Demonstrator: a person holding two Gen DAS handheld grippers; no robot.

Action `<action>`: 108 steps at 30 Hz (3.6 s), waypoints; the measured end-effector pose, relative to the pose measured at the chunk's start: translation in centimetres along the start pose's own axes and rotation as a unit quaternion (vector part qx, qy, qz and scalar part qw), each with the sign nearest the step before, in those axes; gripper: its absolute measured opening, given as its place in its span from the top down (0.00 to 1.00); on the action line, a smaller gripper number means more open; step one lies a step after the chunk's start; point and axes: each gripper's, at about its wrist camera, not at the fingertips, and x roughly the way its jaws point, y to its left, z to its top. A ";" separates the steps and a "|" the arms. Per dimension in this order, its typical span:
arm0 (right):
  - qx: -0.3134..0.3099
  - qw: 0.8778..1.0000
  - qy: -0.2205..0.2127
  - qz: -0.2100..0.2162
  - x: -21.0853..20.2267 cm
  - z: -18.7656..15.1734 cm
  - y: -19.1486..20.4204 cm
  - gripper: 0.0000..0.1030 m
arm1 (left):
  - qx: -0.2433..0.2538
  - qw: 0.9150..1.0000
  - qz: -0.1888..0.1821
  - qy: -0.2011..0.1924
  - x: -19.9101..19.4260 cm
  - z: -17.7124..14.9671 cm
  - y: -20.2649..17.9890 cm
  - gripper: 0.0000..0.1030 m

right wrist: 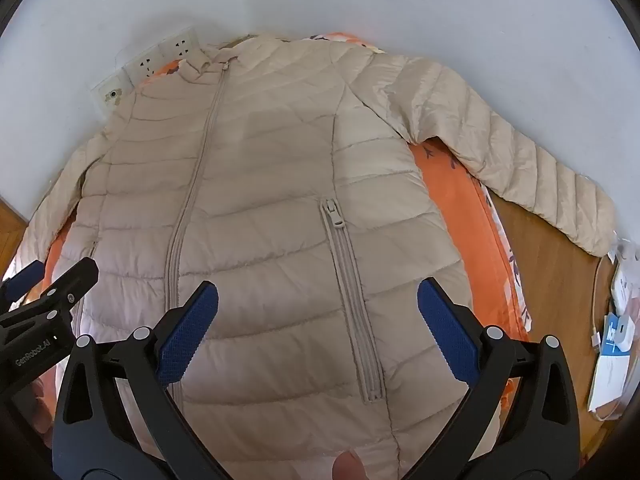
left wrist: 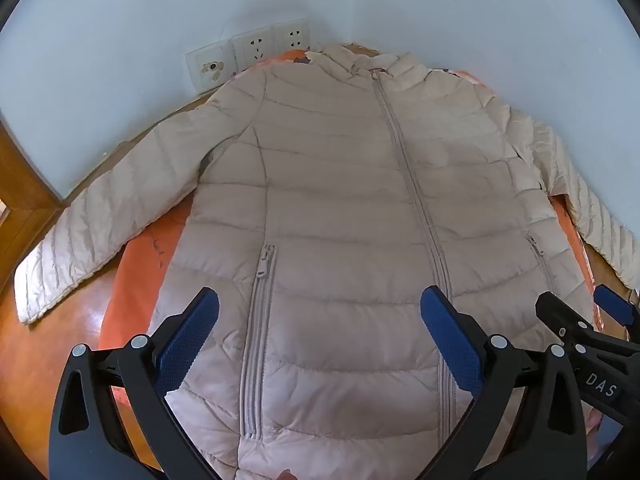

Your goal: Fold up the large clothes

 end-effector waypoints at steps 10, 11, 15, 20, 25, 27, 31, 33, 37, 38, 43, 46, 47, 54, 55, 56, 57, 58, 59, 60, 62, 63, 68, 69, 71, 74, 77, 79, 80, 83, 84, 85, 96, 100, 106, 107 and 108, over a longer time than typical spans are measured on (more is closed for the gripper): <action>0.000 1.000 0.000 0.000 0.1 -0.1 0.0 0.03 | 0.001 1.000 0.001 -0.002 0.0 0.0 0.0 0.05; 0.000 1.000 0.000 0.000 0.0 -0.1 0.1 0.03 | 0.001 1.000 0.001 -0.002 0.0 0.0 0.0 0.05; 0.002 1.000 0.002 -0.001 0.1 -0.2 0.0 0.03 | 0.002 1.000 -0.001 -0.002 0.0 0.0 0.0 0.05; 0.003 1.000 0.003 -0.002 0.0 -0.1 -0.2 0.03 | 0.003 1.000 0.002 -0.004 -0.4 -0.1 0.1 0.05; 0.005 1.000 0.005 -0.003 0.2 0.2 -0.3 0.03 | 0.003 1.000 0.002 -0.004 -0.4 0.0 0.3 0.05; 0.004 1.000 0.005 -0.002 0.2 0.2 -0.3 0.03 | 0.003 1.000 0.003 -0.004 -0.3 0.1 0.4 0.05; 0.002 1.000 0.001 -0.003 0.1 0.4 -0.5 0.03 | 0.002 1.000 0.003 -0.006 0.0 0.1 1.1 0.05; 0.002 1.000 0.000 -0.004 0.1 0.4 -0.5 0.03 | 0.002 1.000 0.004 -0.005 0.0 0.1 1.2 0.05; 0.001 1.000 -0.001 -0.005 0.1 0.5 -0.4 0.03 | 0.002 1.000 0.004 -0.004 0.0 0.2 1.3 0.05; 0.000 1.000 -0.001 -0.005 0.1 0.6 -0.4 0.03 | 0.002 1.000 0.004 -0.004 0.1 0.2 1.3 0.05; 0.000 1.000 -0.004 -0.006 -0.1 0.5 -0.3 0.03 | 0.003 1.000 0.004 -0.005 0.1 0.3 1.3 0.05; 0.000 1.000 -0.003 -0.007 0.0 0.6 -0.3 0.03 | 0.002 1.000 0.005 -0.006 0.1 0.3 1.3 0.05; 0.000 1.000 -0.003 -0.006 0.0 0.6 -0.3 0.03 | 0.002 1.000 0.006 -0.006 0.1 0.4 1.3 0.05; -0.001 1.000 -0.003 -0.006 0.0 0.7 -0.4 0.03 | 0.003 1.000 0.006 -0.006 0.0 0.5 1.2 0.05; -0.001 1.000 -0.003 -0.006 0.0 0.7 -0.3 0.03 | 0.004 1.000 0.006 -0.006 0.0 0.5 1.2 0.05; 0.000 1.000 -0.003 -0.006 0.0 0.7 -0.3 0.03 | 0.004 1.000 0.006 -0.006 0.0 0.5 1.2 0.05; 0.000 1.000 -0.003 -0.006 0.0 0.7 -0.3 0.03 | 0.004 1.000 0.005 -0.005 0.1 0.6 1.2 0.05; 0.000 1.000 -0.003 -0.006 -0.1 0.7 -0.4 0.03 | 0.005 1.000 0.005 -0.005 0.0 0.6 1.2 0.05; 0.000 1.000 -0.004 -0.006 -0.1 0.7 -0.4 0.03 | 0.005 1.000 0.005 -0.005 0.0 0.6 1.1 0.05; 0.000 1.000 -0.004 -0.006 -0.1 0.7 -0.4 0.03 | 0.005 1.000 0.005 -0.005 0.0 0.6 1.1 0.05; 0.000 1.000 -0.006 -0.006 -0.2 0.7 -0.4 0.03 | 0.005 1.000 0.005 -0.006 0.0 0.6 1.1 0.05; 0.001 1.000 -0.007 -0.006 -0.3 0.7 -0.5 0.03 | 0.005 1.000 0.005 -0.006 0.0 0.6 1.1 0.05; 0.003 1.000 -0.005 -0.005 -0.3 0.5 -0.6 0.03 | 0.006 1.000 0.000 -0.005 0.0 0.4 0.9 0.05; 0.004 1.000 -0.005 -0.006 -0.3 0.5 -0.5 0.03 | 0.007 1.000 -0.001 -0.005 0.0 0.4 0.8 0.05; 0.005 1.000 -0.006 -0.006 -0.4 0.4 -0.5 0.03 | 0.007 1.000 -0.001 -0.005 0.0 0.4 0.7 0.05; 0.008 1.000 -0.008 -0.005 -0.5 0.4 -0.6 0.03 | 0.007 1.000 -0.001 -0.005 0.0 0.4 0.7 0.05; 0.013 1.000 -0.008 -0.005 -0.5 0.4 -0.8 0.03 | 0.010 1.000 -0.003 -0.004 0.1 0.5 0.5 0.05; 0.017 1.000 -0.007 -0.005 -0.5 0.5 -1.0 0.03 | 0.011 1.000 -0.005 -0.002 0.2 0.5 0.5 0.05; 0.019 1.000 -0.007 -0.004 -0.5 0.5 -1.1 0.03 | 0.012 1.000 -0.007 -0.001 0.2 0.5 0.4 0.05; 0.027 1.000 -0.004 -0.004 -0.4 0.5 -1.7 0.03 | 0.013 1.000 -0.012 -0.001 0.3 0.6 0.3 0.05; 0.030 1.000 -0.002 -0.003 -0.4 0.5 -1.8 0.03 | 0.014 1.000 -0.014 -0.001 0.3 0.7 0.2 0.05; 0.033 0.999 -0.001 -0.002 -0.3 0.5 -2.0 0.03 | 0.015 1.000 -0.015 -0.001 0.4 0.7 0.2 0.05; 0.055 0.998 0.010 0.000 0.2 0.6 -4.2 0.03 | 0.002 1.000 -0.009 0.006 1.0 1.3 0.3 0.05; 0.073 0.997 0.007 -0.003 0.2 0.6 -5.8 0.03 | -0.006 1.000 -0.007 0.007 1.4 1.9 0.5 0.05; 0.103 0.995 0.011 -0.012 0.7 0.7 -9.2 0.03 | -0.006 1.000 -0.009 0.004 1.8 2.6 0.0 0.05; 0.111 0.994 0.007 -0.016 0.7 0.8 -10.1 0.03 | -0.005 1.000 -0.008 0.005 2.0 2.8 -0.2 0.05; 0.114 0.993 0.006 -0.017 0.7 0.9 -10.6 0.03 | -0.005 1.000 -0.007 0.006 2.1 2.8 -0.3 0.05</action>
